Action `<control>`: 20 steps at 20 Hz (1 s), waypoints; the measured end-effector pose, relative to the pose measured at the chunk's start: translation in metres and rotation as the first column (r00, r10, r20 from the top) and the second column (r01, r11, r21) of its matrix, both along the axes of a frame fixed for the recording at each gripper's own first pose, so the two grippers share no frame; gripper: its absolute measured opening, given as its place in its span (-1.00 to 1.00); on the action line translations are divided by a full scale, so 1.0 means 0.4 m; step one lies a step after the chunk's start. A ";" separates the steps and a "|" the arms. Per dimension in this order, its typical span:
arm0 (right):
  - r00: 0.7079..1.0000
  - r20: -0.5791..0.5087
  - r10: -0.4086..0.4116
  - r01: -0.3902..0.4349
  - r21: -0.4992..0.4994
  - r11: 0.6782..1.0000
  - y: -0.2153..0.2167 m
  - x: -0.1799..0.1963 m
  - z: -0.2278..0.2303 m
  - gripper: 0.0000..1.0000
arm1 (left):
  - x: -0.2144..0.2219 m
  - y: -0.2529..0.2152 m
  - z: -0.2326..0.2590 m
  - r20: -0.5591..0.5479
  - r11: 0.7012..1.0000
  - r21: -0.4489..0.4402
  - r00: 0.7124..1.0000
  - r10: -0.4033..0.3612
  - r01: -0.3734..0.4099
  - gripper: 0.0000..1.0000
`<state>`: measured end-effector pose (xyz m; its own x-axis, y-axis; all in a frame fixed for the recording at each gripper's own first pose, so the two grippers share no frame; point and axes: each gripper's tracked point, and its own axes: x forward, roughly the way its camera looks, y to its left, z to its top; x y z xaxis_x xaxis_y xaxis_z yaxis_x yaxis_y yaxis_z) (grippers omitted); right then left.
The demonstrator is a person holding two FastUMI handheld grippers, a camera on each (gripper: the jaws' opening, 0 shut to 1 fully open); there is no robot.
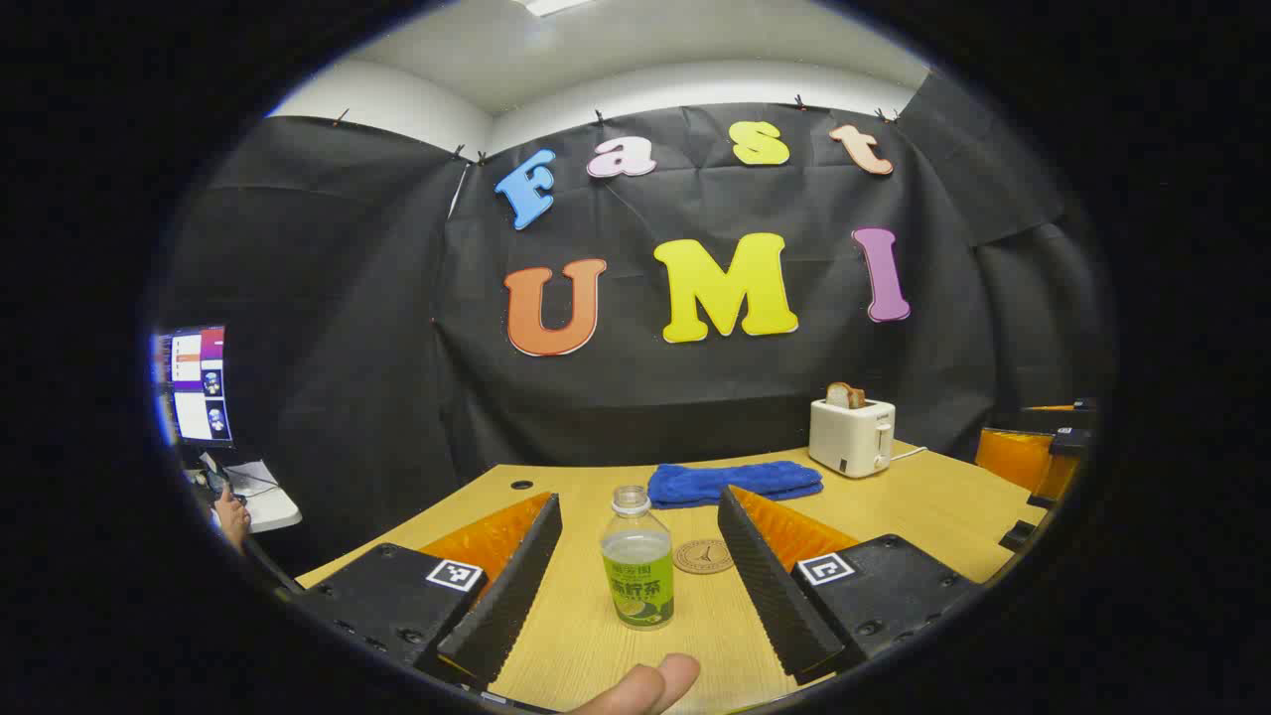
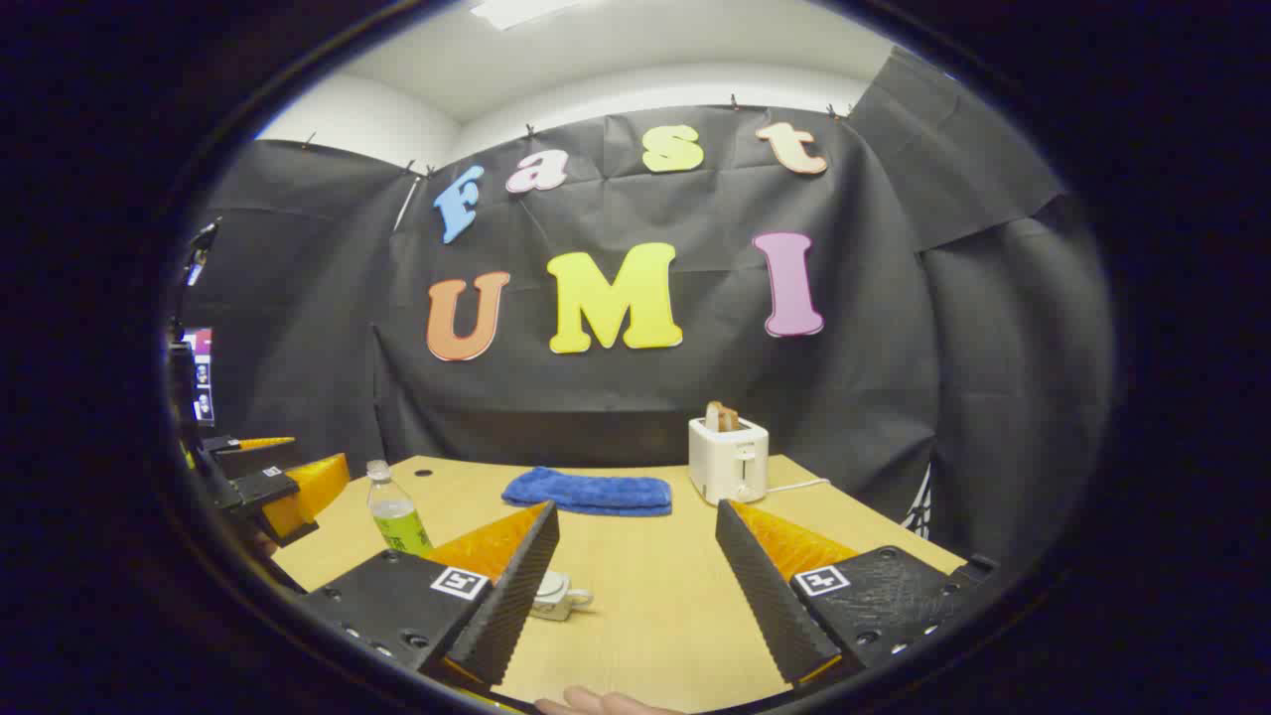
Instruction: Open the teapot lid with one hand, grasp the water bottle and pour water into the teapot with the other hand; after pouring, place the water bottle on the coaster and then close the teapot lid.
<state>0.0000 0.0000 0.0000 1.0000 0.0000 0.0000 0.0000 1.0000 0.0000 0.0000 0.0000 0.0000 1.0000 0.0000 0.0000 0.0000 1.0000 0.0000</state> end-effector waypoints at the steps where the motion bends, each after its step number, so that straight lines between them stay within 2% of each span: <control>1: 1.000 0.006 0.022 -0.022 0.003 1.000 0.020 -0.008 0.005 0.91 | 0.000 0.009 -0.006 -0.011 1.000 -0.023 1.000 0.001 -0.001 0.98; 2: 1.000 0.015 0.024 -0.024 0.000 1.000 0.025 -0.018 0.009 0.97 | -0.003 0.017 -0.005 -0.016 0.999 -0.034 1.000 -0.002 0.001 0.98; 4: 0.999 0.020 0.034 -0.033 -0.025 0.999 0.038 -0.035 0.017 0.84 | -0.001 0.042 -0.004 -0.016 0.999 -0.045 1.000 -0.003 0.002 0.98; 6: 0.999 0.023 0.047 -0.047 -0.034 0.998 0.056 -0.046 0.022 0.84 | 0.009 0.056 -0.022 -0.036 0.999 -0.048 0.999 -0.002 0.001 0.98; 7: 0.998 0.019 0.054 -0.053 -0.034 0.998 0.064 -0.050 0.019 0.91 | 0.011 0.051 -0.028 -0.046 0.998 -0.057 0.999 -0.014 0.011 0.98; 10: 0.998 0.014 0.066 -0.065 -0.037 0.997 0.079 -0.052 0.016 0.91 | 0.009 0.038 -0.031 -0.051 0.998 -0.050 0.998 -0.044 0.042 0.98; 12: 0.998 0.005 0.069 -0.069 -0.034 0.997 0.090 -0.043 0.002 0.91 | 0.009 0.032 -0.033 -0.050 0.997 -0.039 0.997 -0.065 0.063 0.98; 13: 0.997 0.001 0.071 -0.071 -0.036 0.997 0.094 -0.040 -0.005 0.84 | 0.013 0.032 -0.034 -0.053 0.997 -0.041 0.996 -0.070 0.068 0.98; 15: 0.997 -0.012 0.073 -0.074 -0.040 0.996 0.099 -0.033 -0.023 0.91 | 0.015 0.031 -0.046 -0.063 0.996 -0.040 0.995 -0.077 0.074 0.98; 20: 0.997 -0.051 0.053 -0.056 -0.059 0.997 0.104 0.009 -0.087 0.91 | 0.026 0.044 -0.061 -0.076 0.997 -0.031 0.995 -0.066 0.064 0.98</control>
